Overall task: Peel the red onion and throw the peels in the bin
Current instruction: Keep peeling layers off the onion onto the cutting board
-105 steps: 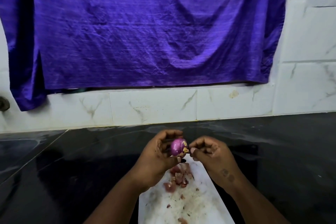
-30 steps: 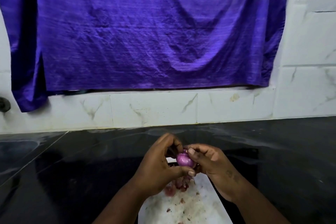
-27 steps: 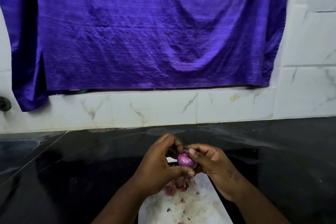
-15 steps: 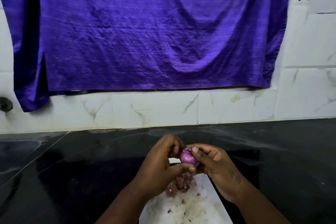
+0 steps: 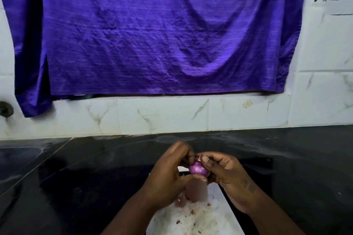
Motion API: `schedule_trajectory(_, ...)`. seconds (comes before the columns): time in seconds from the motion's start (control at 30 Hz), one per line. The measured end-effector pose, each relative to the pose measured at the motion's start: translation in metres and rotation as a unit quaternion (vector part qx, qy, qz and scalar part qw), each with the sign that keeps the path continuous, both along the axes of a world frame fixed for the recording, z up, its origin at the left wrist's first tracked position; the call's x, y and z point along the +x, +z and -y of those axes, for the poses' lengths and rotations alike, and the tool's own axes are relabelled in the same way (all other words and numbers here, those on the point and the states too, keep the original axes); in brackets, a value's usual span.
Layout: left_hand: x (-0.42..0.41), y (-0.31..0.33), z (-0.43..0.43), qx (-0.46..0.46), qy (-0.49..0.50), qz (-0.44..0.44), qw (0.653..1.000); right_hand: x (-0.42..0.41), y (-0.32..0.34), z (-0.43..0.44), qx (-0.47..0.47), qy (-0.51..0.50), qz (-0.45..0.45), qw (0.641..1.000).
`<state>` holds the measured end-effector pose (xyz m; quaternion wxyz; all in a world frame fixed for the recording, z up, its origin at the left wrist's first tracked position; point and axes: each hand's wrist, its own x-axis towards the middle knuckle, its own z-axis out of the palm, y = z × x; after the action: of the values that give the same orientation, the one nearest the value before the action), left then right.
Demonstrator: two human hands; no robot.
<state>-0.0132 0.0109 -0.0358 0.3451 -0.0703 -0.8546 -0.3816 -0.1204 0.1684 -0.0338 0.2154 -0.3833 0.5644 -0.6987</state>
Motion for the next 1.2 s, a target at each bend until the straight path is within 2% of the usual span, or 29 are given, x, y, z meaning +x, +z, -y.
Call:
schedule_trajectory(0.13,0.0016,0.0029,-0.0031,0.000,0.007,-0.021,1.000,-0.0005,0.0002,-0.0001,-0.019,-0.003,0.027,0.999)
schedule_trajectory(0.27,0.0032,0.0050,-0.0033,0.089,-0.014,-0.009,0.996,-0.0004,0.0012,-0.0010,-0.040,0.002,0.053,0.998)
schedule_trajectory(0.4,0.0003,0.0039,-0.0004,0.050,-0.039,-0.040,0.997,-0.0007,0.0016,-0.0020,-0.046,0.003,0.057,0.997)
schedule_trajectory(0.5,0.0002,0.0049,0.0001,0.058,-0.034,-0.058,0.996,-0.0020,0.0004,-0.0032,-0.039,0.005,0.059,0.997)
schedule_trajectory(0.67,-0.0014,0.0006,0.0006,0.027,-0.026,-0.048,0.998,-0.0036,0.0003,-0.0017,-0.059,0.008,0.073,0.996)
schedule_trajectory(0.8,-0.0013,0.0014,-0.0008,0.069,-0.001,-0.053,0.996,-0.0071,0.0016,-0.0034,-0.077,-0.004,0.072,0.994)
schedule_trajectory(0.9,0.0022,0.0061,-0.0035,0.151,0.023,-0.019,0.988,-0.0073,0.0004,-0.0034,-0.065,0.003,0.055,0.996)
schedule_trajectory(1.07,-0.0018,-0.0007,0.0010,0.119,0.025,0.031,0.992,-0.0079,-0.0027,-0.0017,-0.075,0.021,0.070,0.995)
schedule_trajectory(1.2,-0.0002,-0.0029,-0.0018,0.111,0.001,0.044,0.993,-0.0078,-0.0036,-0.0019,-0.073,0.009,0.041,0.996)
